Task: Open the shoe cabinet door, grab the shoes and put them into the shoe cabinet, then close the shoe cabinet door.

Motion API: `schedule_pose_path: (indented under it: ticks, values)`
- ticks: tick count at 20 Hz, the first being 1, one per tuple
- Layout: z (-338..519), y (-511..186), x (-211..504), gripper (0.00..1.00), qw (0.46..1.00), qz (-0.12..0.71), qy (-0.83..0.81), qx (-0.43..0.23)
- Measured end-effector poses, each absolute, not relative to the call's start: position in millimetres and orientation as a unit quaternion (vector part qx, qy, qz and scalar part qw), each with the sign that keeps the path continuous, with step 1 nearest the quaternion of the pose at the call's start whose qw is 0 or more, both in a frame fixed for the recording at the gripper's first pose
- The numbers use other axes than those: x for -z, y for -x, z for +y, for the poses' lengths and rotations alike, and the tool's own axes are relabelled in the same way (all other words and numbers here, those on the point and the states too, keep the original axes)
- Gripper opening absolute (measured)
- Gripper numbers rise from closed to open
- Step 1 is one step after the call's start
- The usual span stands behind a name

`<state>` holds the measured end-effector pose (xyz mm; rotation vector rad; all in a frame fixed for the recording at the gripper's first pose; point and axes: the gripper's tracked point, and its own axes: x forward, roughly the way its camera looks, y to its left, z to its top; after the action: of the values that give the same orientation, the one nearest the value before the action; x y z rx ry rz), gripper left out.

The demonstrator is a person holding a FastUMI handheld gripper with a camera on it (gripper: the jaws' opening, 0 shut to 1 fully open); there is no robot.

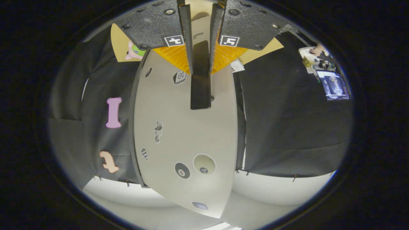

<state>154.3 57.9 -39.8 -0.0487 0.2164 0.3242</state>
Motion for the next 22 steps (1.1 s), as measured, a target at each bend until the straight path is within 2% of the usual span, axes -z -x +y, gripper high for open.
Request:
schedule_pose_path:
  ticks: [9,12,17,22]
  values:
    - [30,-152,36,0.24,0.988,0.099,0.047,-0.112]
    - [21,-150,38,0.16,0.988,0.102,0.044,-0.104]
    - [1,-149,34,0.13,0.993,0.098,0.035,-0.061]
    - [-22,-149,32,0.05,0.995,0.091,0.024,-0.017]
